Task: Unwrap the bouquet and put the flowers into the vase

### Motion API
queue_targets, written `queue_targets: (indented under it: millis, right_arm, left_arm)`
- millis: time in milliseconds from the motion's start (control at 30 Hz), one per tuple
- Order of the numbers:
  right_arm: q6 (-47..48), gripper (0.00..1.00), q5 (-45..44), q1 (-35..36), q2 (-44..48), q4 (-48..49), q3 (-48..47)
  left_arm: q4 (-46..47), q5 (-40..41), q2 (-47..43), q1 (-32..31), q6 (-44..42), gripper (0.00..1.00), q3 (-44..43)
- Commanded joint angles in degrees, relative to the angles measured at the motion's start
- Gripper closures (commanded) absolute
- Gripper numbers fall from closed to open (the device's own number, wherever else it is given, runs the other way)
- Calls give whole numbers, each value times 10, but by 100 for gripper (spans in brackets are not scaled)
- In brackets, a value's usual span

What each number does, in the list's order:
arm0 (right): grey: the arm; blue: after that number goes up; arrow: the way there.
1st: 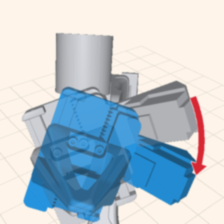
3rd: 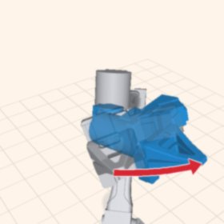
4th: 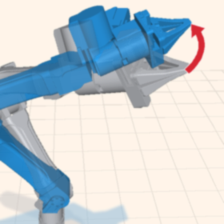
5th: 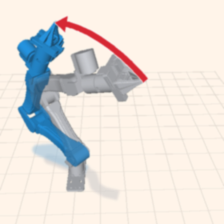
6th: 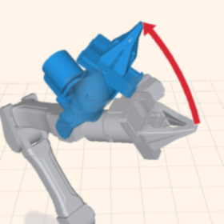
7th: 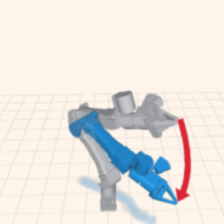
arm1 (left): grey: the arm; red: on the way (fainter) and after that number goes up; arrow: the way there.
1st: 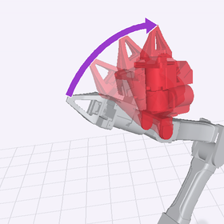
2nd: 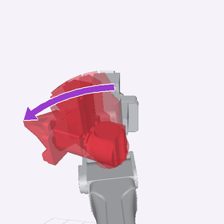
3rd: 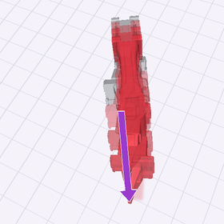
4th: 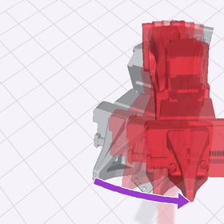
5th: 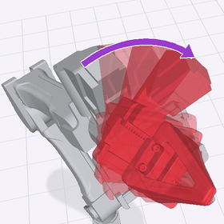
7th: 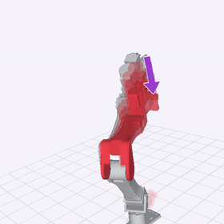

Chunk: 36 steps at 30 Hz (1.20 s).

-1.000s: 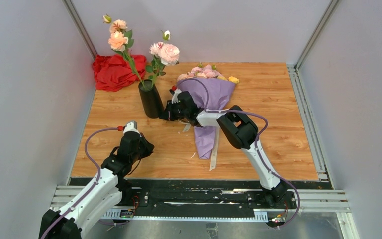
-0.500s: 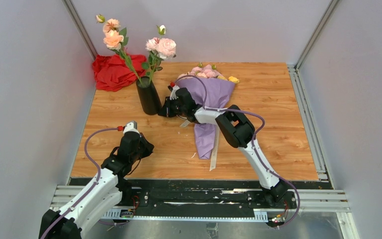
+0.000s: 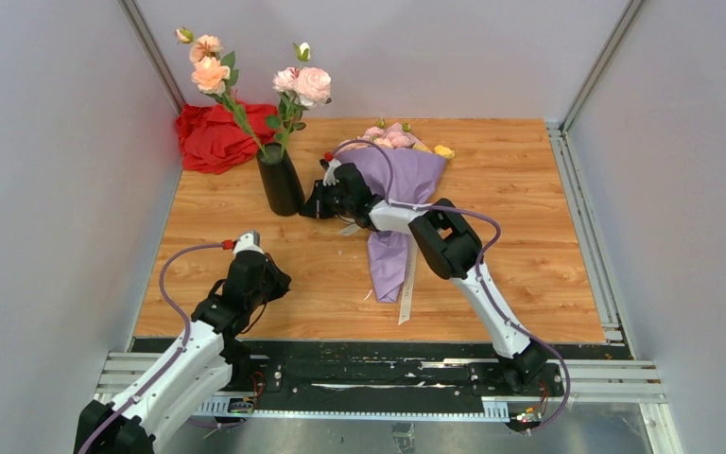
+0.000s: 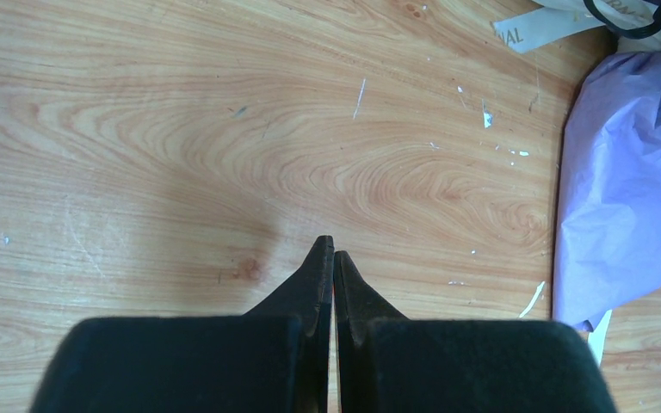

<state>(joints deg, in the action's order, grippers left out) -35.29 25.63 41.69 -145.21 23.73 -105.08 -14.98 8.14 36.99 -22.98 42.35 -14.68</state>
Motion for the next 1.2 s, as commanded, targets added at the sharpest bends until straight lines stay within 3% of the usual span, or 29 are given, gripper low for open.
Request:
queue_targets:
  millis: [0, 433, 533, 667, 733, 800, 867, 967, 1033, 1167]
  right_arm:
    - [2, 100, -17, -22, -34, -65, 3]
    - [33, 100, -33, -40, 121, -5, 198]
    - [53, 96, -44, -40, 175, 3, 250]
    - [81, 79, -52, -40, 233, 4, 307]
    - [95, 60, -54, -41, 262, -2, 329]
    - [114, 43, -61, -39, 295, -17, 346]
    - [136, 34, -81, -39, 330, -41, 361]
    - [165, 31, -129, -39, 389, -88, 387]
    - [179, 32, -177, -39, 427, -125, 403]
    - [209, 34, -293, -40, 498, -190, 445]
  left_arm:
    - [-15, 17, -9, 0, -11, 100, -14]
    - [15, 34, 4, 0, -22, 100, 0]
    - [50, 18, 39, 0, -29, 95, 2]
    - [88, -5, 79, 0, -39, 83, -8]
    - [100, -10, 88, -1, -47, 75, -13]
    - [109, -13, 92, -1, -53, 61, -18]
    - [111, -14, 92, -2, -56, 42, -23]
    - [115, -17, 92, -2, -57, 18, -23]
    - [118, -20, 92, -3, -56, 7, -22]
    - [123, -27, 97, -4, -57, 0, -20]
